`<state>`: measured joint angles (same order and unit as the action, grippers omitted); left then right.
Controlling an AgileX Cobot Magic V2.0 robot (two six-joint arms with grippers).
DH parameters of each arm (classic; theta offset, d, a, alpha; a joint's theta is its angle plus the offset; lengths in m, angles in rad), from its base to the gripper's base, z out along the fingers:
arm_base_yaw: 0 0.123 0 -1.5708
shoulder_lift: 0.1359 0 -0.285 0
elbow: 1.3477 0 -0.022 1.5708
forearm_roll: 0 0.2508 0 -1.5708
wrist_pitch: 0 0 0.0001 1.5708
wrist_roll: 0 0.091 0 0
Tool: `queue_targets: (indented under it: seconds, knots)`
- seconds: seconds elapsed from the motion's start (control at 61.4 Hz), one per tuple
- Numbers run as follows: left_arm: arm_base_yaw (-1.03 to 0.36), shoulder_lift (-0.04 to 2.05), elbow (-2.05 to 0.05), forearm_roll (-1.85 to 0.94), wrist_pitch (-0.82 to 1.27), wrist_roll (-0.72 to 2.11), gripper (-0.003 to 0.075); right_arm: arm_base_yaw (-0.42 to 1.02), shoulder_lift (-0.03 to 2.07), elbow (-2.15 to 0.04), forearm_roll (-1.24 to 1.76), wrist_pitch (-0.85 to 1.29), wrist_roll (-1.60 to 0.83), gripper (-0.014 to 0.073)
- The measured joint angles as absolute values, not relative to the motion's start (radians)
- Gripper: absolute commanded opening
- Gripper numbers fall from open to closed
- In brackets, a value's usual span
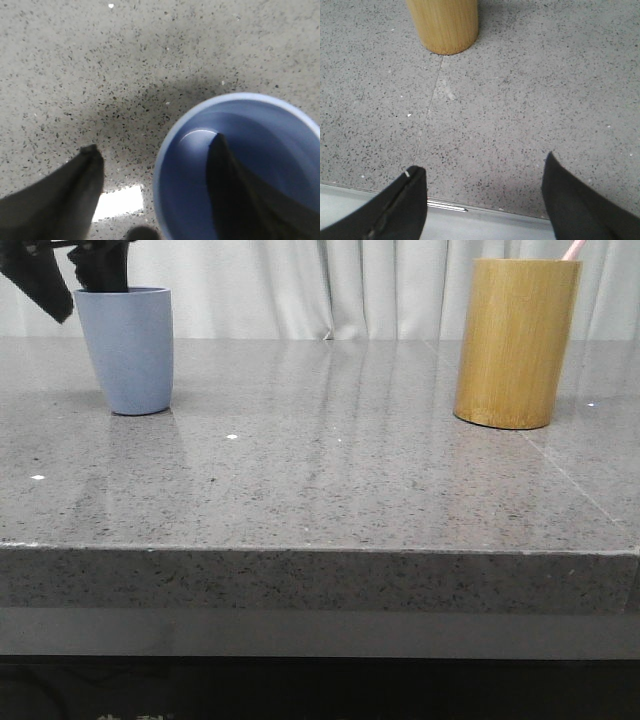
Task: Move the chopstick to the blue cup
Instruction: 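Carry the blue cup with the left gripper toward the bamboo holder, set down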
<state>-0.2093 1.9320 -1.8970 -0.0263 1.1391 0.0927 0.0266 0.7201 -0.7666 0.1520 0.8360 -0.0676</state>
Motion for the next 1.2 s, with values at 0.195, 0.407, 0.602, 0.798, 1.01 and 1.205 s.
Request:
queue_targets:
  seconds: [0.195,0.407,0.602,0.798,1.01,1.205]
  knots:
    - [-0.209,1.936,-1.9,-0.026,1.135,0.093,0.0123,0.027,0.72,-0.767,0.152,0.836,-0.068,0.051]
    - [-0.211,1.936,-1.907,-0.044,1.133,0.093,-0.0015,0.027,0.72,-0.767,0.153,0.836,-0.068,0.051]
    - [-0.254,1.936,-1.951,-0.05,1.169,0.093,-0.0019,0.027,0.72,-0.767,0.153,0.836,-0.068,0.051]
    - [-0.377,1.937,-2.011,-0.058,1.197,0.093,-0.0019,0.027,0.72,-0.767,0.153,0.844,-0.068,0.051]
    - [-0.516,1.938,-2.027,-0.071,1.172,0.093,-0.0019,0.027,0.72,-0.767,0.153,0.86,-0.068,0.051]
    - [-0.571,1.965,-2.028,-0.071,1.109,0.093,-0.0019,0.027,0.72,-0.767,0.153,0.877,-0.068,0.051]
